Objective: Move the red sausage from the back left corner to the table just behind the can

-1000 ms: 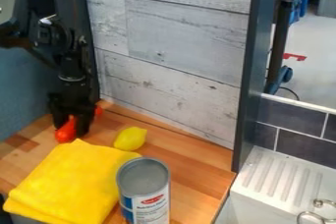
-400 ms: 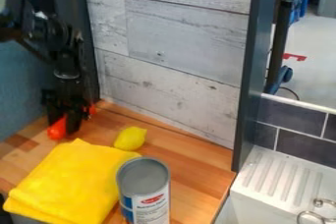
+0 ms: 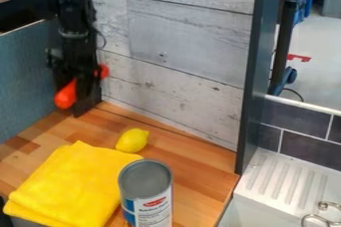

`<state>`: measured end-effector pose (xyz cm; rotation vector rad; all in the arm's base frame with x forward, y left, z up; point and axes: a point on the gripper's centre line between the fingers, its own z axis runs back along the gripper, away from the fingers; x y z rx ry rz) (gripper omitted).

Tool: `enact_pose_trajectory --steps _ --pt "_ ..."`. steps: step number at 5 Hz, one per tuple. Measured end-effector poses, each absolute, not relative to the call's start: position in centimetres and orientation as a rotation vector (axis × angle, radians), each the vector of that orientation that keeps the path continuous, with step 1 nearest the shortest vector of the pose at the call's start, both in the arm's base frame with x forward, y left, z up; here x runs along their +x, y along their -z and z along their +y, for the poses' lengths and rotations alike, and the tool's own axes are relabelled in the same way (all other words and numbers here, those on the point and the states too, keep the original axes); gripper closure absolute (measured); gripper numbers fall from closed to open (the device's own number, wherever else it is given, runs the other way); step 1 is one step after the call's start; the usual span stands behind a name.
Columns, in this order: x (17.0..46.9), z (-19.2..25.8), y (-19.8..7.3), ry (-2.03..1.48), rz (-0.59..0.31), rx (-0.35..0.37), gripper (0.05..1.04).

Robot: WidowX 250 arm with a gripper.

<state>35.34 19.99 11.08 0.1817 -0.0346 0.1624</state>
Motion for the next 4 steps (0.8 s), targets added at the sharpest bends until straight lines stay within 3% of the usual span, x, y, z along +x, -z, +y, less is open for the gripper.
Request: enact_pose_trajectory --steps 1,2,4 --pt "35.2 17.1 -12.0 -0.125 -0.026 0.117 0.521" --pt "35.5 12.3 -11.4 -0.005 0.044 0.062 0.522" --pt "35.2 6.9 -8.8 0.114 0.143 0.028 0.521"
